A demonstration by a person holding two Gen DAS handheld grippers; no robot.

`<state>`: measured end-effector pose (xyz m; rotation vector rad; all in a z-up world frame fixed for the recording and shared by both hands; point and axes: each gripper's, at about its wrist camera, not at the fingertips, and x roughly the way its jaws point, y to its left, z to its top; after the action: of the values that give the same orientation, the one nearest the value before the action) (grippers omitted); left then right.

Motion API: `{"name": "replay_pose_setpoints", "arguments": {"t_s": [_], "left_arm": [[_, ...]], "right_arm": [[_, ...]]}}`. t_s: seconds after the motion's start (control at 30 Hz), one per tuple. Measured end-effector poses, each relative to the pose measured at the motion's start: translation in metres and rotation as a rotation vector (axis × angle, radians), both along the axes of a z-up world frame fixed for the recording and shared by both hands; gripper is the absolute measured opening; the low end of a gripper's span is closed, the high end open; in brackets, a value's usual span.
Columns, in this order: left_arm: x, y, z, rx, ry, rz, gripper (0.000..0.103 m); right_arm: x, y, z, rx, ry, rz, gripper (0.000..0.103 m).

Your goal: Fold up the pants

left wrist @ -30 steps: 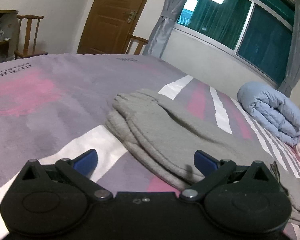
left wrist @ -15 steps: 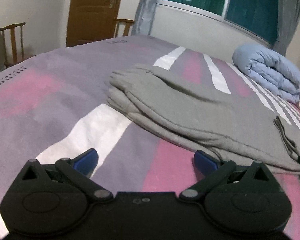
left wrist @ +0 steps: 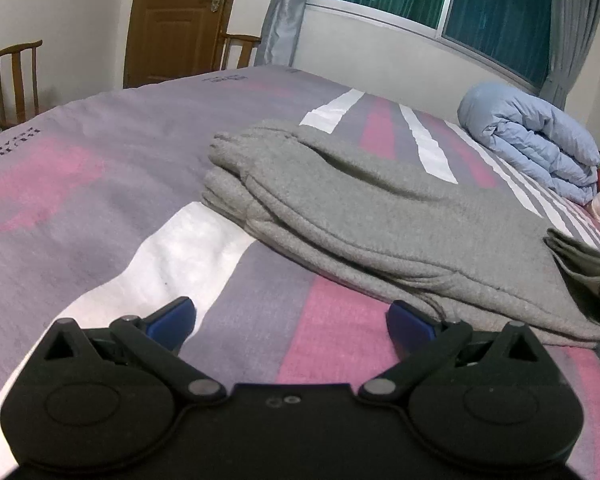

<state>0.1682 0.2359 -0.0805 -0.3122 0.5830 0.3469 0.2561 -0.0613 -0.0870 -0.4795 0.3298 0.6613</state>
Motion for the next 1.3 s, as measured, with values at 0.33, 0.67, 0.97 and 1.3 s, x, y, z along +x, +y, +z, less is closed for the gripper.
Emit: {"name": "replay_pose_setpoints", "arguments": {"t_s": [0.33, 0.67, 0.97, 1.3], "left_arm": [[0.002, -0.001, 0.001, 0.005, 0.003, 0.006, 0.097], [0.008, -0.003, 0.002, 0.02, 0.009, 0.019, 0.097], [0.012, -0.004, 0.001, 0.031, 0.021, 0.026, 0.097], [0.007, -0.002, 0.009, 0.048, -0.059, 0.049, 0.097]], "right_arm": [[-0.015, -0.034, 0.015, 0.191, 0.099, 0.014, 0.031], [0.057, -0.166, 0.004, 0.389, 0.366, -0.421, 0.022], [0.036, -0.198, 0.022, 0.539, 0.21, -0.498, 0.022], [0.066, -0.188, 0.012, 0.533, 0.356, -0.435, 0.022]]}}
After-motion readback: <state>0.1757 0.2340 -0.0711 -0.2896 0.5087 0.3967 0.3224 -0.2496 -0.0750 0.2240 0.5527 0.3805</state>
